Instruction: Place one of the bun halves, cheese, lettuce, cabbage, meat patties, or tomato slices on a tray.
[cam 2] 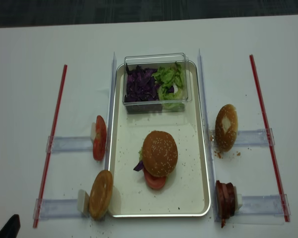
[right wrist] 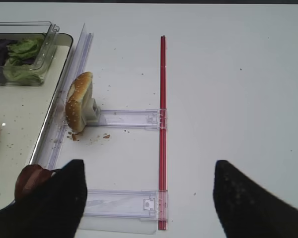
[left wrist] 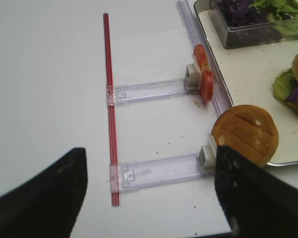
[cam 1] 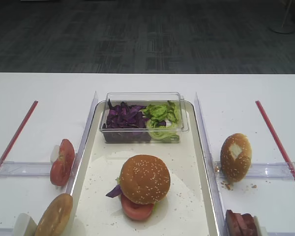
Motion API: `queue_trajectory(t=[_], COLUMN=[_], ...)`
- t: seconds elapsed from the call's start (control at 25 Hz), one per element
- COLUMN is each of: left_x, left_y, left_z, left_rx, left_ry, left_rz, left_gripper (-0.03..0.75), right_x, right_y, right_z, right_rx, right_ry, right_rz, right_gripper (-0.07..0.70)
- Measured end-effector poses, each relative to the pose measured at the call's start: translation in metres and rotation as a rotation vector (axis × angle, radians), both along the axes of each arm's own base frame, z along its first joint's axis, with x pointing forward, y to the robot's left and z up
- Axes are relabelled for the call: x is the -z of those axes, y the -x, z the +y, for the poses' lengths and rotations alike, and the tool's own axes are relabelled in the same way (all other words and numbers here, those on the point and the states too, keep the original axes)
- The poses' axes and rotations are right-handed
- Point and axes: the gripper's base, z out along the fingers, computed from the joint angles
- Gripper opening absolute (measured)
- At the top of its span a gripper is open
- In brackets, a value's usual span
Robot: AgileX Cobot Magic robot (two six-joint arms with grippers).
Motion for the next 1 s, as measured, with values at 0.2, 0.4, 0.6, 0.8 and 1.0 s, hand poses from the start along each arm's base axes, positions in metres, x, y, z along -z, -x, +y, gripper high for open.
queue_trajectory(t=[0.2, 0.4, 0.6, 0.8, 1.0], left_x=[0.0, 0.0, 0.0, 0.0, 0.0], left_y=[0.0, 0.0, 0.0, 0.0, 0.0], left_z=[-0.0006, -0.0006, -0.0006, -0.0006, -0.0006], left_rx=[0.004, 0.004, 0.004, 0.004, 0.004], left_ry=[0.006, 0.006, 0.006, 0.006, 0.006], left_rz=[0.0, 0.0, 0.0, 0.0, 0.0], left_gripper=[0.492, 0.492, 0.492, 0.492, 0.492], right_x=[0.0, 0.0, 0.0, 0.0, 0.0], right_y=[0.0, 0.0, 0.0, 0.0, 0.0], right_z=[0.0, 0.0, 0.0, 0.0, 0.0], right_rx=[0.001, 0.001, 0.001, 0.001, 0.001], right_ry=[-0.002, -0.002, -0.002, -0.002, -0.002], right_rz=[0.0, 0.0, 0.0, 0.0, 0.0], right_gripper=[0.552, 0.552, 0.552, 0.552, 0.552])
